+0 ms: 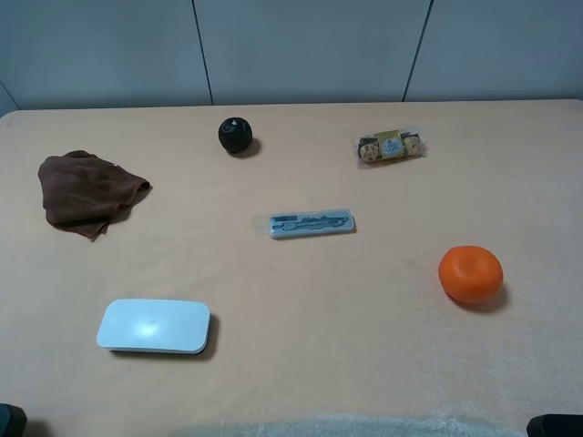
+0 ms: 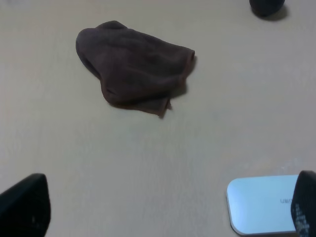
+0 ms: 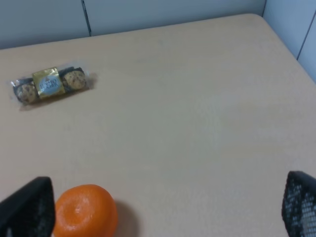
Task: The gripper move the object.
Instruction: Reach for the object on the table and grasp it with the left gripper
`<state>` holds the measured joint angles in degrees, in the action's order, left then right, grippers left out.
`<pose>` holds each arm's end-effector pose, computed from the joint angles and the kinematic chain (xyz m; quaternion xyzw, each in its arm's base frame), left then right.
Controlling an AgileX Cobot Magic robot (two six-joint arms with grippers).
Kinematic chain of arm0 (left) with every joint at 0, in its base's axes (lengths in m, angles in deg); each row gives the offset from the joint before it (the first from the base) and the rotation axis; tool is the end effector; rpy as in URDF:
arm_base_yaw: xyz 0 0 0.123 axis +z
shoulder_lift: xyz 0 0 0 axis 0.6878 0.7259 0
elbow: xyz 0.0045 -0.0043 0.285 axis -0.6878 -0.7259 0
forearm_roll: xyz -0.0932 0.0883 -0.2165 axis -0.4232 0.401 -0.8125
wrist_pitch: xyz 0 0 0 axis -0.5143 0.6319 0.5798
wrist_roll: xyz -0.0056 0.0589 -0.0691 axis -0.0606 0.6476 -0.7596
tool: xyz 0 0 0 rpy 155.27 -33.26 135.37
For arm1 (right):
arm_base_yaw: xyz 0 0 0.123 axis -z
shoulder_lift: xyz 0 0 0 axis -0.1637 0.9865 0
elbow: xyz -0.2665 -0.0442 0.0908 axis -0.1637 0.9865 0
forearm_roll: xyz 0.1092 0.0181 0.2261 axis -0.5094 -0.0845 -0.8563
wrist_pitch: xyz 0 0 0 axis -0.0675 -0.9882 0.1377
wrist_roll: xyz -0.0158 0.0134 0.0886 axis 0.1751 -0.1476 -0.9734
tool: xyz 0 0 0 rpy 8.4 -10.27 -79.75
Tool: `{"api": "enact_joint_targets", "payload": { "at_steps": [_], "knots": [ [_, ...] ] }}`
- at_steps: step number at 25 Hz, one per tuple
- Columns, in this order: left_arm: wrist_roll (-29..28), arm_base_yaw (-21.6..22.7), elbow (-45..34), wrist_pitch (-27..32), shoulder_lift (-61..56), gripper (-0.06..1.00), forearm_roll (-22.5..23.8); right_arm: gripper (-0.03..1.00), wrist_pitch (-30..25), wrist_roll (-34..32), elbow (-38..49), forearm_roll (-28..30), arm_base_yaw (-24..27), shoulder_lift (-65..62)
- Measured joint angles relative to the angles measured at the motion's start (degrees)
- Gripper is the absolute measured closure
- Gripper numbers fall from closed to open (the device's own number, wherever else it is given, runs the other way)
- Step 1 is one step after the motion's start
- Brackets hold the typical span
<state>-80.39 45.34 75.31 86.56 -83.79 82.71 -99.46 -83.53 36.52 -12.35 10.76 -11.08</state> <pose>-0.0049 -0.0019 0.2743 0.0164 0.8552 0.0157 0.5178 -0.0033 -0.0042 0.2781 0.0670 0.8413 0.0026 0.5365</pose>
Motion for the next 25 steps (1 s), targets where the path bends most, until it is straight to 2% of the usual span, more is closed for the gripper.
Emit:
{"api": "enact_joint_targets", "payload": {
  "at_steps": [25],
  "knots": [
    [0.0,0.0,0.0,0.0,0.0,-0.05,0.9,0.27,0.1,0.0,0.0,0.0,0.0,0.0]
  ]
}}
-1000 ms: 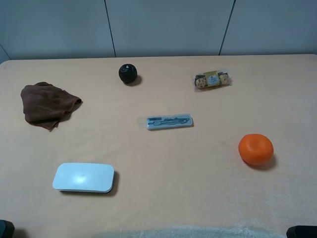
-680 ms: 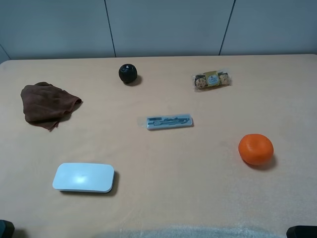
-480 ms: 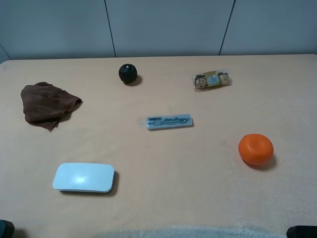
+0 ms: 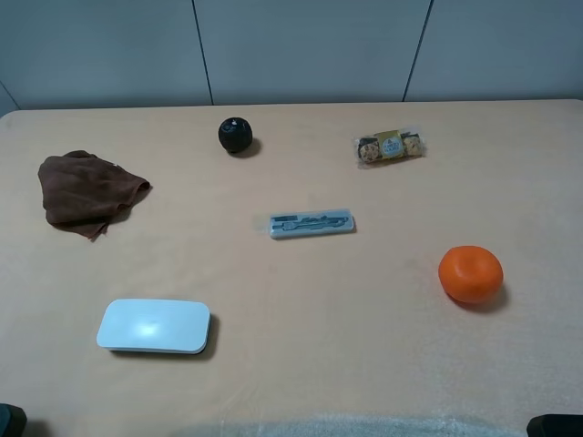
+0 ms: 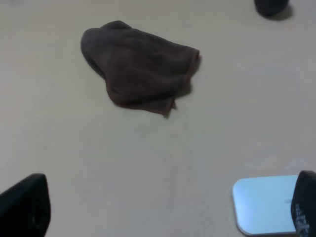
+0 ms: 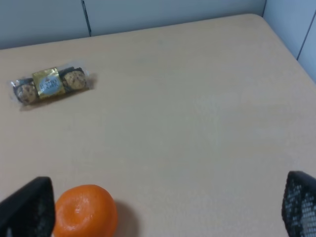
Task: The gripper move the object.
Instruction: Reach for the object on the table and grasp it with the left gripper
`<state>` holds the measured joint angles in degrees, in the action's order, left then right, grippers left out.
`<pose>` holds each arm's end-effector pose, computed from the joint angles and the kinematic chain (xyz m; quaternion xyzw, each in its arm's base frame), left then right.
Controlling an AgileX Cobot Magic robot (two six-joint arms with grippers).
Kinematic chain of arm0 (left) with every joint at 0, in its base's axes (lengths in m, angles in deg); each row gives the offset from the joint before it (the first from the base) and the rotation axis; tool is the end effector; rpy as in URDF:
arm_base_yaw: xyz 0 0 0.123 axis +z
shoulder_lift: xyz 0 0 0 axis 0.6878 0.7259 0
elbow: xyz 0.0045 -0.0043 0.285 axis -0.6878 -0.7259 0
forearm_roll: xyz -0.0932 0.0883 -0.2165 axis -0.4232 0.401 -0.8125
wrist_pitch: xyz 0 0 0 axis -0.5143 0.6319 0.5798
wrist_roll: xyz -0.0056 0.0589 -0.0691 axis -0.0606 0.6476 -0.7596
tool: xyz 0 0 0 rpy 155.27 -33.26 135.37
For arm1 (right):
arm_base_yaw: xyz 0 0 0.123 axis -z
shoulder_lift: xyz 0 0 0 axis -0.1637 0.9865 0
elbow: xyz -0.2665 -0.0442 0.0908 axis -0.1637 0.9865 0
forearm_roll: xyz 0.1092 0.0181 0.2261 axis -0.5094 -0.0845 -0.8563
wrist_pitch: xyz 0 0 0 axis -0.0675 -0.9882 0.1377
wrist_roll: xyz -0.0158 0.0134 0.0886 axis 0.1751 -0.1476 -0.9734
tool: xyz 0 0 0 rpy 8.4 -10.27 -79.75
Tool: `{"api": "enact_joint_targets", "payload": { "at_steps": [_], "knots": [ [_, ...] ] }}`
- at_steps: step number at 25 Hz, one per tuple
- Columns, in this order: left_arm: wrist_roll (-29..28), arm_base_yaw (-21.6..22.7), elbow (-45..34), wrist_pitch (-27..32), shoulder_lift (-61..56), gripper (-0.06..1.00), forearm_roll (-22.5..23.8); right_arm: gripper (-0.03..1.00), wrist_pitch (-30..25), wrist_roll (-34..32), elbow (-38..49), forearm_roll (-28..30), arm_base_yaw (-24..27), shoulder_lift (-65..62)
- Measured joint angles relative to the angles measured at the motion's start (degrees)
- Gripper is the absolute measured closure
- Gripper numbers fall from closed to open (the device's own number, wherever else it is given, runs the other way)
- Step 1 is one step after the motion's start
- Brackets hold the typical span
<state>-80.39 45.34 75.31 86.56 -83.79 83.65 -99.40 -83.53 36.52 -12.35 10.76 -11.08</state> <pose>-0.0049 -0.0006 0.2742 0.0161 0.8553 0.0239 0.5174 -0.0033 -0.0042 0.2782 0.0670 0.8410 0.0026 0.5369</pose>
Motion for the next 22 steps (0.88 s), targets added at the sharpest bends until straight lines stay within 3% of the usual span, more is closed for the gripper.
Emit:
{"api": "enact_joint_targets", "payload": {
  "at_steps": [9,14,22],
  "knots": [
    [1.2,0.0,1.9,1.6,1.9,-0.05,-0.7,0.27,-0.1,0.0,0.0,0.0,0.0,0.0],
    [6.1,0.0,7.2,5.3,11.4,-0.05,-1.2,0.27,-0.1,0.0,0.0,0.0,0.0,0.0],
    [12.8,0.0,12.5,5.5,27.7,-0.05,-3.0,0.27,-0.1,0.0,0.0,0.0,0.0,0.0]
  ]
}}
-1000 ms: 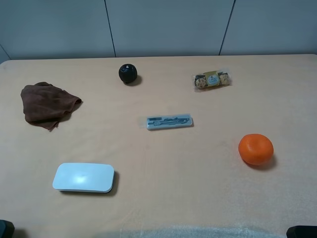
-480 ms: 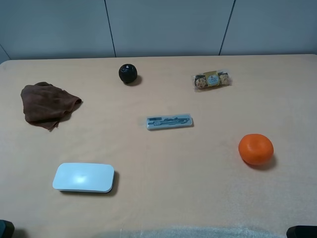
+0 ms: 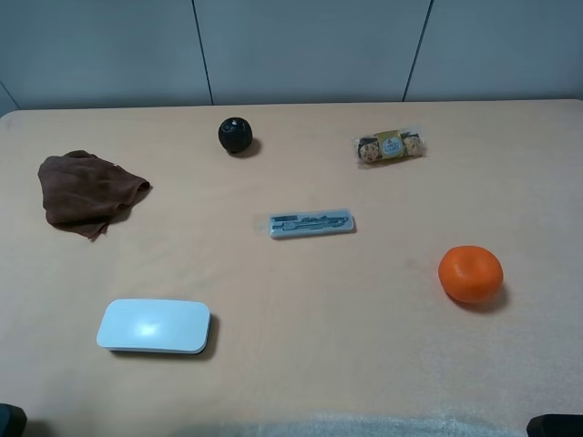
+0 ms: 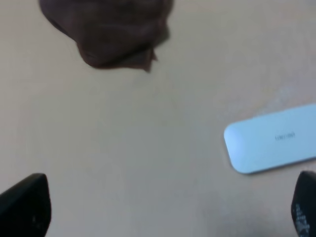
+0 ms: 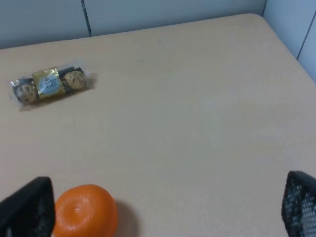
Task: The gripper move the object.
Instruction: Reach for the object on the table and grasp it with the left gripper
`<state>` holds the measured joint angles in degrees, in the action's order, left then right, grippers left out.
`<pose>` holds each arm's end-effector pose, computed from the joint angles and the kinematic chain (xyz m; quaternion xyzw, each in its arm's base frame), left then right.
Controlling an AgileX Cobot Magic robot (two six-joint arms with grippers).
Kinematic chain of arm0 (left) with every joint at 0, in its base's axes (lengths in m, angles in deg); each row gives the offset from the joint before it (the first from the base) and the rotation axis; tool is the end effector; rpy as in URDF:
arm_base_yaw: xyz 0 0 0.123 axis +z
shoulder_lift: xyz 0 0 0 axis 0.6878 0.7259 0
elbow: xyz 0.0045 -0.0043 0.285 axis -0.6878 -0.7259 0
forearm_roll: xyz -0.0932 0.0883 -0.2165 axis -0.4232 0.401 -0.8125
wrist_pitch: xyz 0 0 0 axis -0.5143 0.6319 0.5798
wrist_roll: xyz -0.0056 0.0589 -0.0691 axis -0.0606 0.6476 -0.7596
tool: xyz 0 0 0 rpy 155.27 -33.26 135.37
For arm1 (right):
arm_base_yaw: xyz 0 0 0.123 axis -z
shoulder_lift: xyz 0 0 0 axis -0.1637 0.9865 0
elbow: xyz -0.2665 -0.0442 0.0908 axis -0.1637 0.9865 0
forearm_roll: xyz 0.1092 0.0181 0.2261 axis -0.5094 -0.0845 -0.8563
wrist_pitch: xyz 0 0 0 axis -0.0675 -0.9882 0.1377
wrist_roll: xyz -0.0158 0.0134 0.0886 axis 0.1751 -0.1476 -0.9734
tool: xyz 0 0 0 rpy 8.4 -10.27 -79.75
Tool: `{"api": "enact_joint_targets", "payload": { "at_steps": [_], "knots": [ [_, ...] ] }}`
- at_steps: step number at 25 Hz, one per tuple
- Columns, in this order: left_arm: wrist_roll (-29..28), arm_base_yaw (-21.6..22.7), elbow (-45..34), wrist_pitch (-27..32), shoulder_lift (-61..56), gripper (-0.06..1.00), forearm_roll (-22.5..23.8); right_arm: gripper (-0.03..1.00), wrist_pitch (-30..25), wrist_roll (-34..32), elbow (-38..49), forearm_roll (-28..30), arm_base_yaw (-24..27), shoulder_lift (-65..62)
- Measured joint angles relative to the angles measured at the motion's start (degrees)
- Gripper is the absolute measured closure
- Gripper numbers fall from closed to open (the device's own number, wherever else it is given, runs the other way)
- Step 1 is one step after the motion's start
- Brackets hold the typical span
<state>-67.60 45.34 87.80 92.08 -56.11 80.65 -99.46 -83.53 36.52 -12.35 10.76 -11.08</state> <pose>0.0587 -0.0029 0.3186 0.1201 0.9264 0.0292 0.3556 -0.0033 -0.0042 0.2781 0.0670 0.8413 0.0026 0.5365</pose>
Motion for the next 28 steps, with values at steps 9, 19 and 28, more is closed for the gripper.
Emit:
{"api": "enact_joint_targets", "payload": {
  "at_steps": [9,19,28],
  "knots": [
    [2.7,-4.7,0.4,-0.1,11.5,-0.02,-0.4,0.27,0.1,0.0,0.0,0.0,0.0,0.0],
    [2.7,-16.2,0.4,-0.3,24.3,-0.01,3.6,0.27,0.1,0.0,0.0,0.0,0.0,0.0],
    [2.8,-29.1,0.4,-4.0,37.1,0.00,8.6,0.27,0.1,0.0,0.0,0.0,0.0,0.0]
  ]
}}
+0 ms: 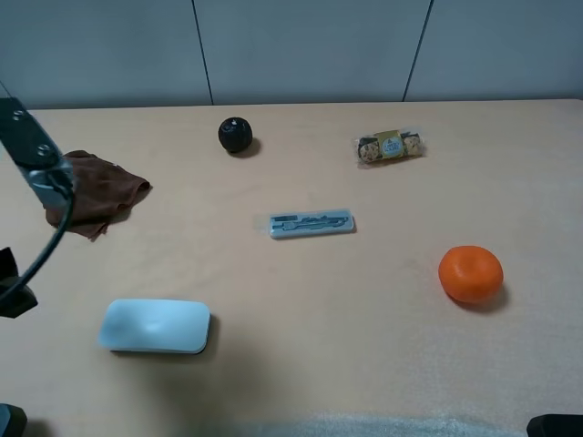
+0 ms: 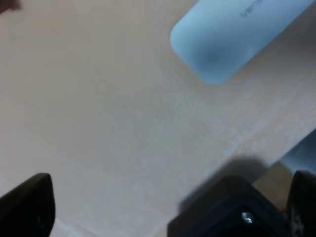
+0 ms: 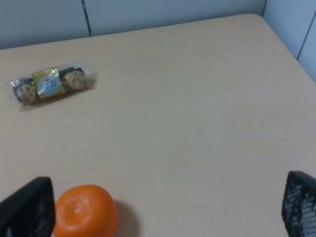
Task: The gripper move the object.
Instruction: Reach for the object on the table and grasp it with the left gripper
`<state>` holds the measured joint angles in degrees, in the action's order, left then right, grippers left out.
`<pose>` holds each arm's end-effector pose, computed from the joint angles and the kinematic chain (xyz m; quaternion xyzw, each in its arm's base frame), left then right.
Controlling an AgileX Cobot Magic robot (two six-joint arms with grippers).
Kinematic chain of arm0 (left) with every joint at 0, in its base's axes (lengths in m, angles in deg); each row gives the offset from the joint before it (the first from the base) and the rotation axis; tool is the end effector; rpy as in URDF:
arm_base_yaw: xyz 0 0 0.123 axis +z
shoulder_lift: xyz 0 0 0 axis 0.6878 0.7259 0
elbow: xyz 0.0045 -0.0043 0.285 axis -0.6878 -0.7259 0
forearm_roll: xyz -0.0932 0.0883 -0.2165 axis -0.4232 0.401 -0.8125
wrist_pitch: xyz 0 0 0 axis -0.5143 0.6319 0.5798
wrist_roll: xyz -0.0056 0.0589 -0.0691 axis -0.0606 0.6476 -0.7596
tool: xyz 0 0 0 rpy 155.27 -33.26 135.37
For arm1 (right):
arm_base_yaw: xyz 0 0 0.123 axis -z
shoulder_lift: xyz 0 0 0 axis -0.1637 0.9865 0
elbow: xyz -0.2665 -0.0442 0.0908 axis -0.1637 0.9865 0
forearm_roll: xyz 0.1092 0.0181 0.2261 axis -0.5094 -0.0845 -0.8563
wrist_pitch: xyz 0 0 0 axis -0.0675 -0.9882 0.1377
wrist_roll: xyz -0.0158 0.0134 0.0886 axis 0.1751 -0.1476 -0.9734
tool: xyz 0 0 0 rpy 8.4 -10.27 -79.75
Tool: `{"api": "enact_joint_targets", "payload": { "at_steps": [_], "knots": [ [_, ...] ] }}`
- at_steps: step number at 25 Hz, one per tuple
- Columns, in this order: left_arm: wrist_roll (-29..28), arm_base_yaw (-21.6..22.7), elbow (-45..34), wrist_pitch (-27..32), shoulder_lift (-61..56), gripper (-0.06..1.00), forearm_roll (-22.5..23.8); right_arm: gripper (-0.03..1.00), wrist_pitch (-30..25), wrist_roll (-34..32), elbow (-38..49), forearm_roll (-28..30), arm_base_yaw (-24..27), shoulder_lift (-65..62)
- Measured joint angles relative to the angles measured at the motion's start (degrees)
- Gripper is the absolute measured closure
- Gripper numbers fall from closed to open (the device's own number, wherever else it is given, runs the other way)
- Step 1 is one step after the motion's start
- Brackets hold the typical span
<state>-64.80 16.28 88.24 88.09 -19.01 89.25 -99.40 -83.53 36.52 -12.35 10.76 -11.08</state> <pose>0.1566 -0.0720 0.2465 0.4119 0.9069 0.0372 0.0811 -0.0033 -0.0042 0.2782 0.0670 0.8410 0.0026 0.5369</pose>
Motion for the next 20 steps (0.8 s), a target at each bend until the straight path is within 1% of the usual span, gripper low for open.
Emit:
{"api": "enact_joint_targets", "payload": {
  "at_steps": [7,12,15,20],
  "knots": [
    [1.3,-8.0,0.0,-6.0,9.2,0.00,0.9,0.27,-0.1,0.0,0.0,0.0,0.0,0.0],
    [1.6,-13.7,0.0,-9.6,14.7,0.00,4.1,0.27,-0.1,0.0,0.0,0.0,0.0,0.0],
    [1.9,-16.6,0.5,-11.9,17.5,0.00,5.7,0.27,-0.1,0.0,0.0,0.0,0.0,0.0],
    [3.9,-20.4,2.9,-14.1,22.2,0.00,6.2,0.27,-0.1,0.0,0.0,0.0,0.0,0.0]
  ]
}}
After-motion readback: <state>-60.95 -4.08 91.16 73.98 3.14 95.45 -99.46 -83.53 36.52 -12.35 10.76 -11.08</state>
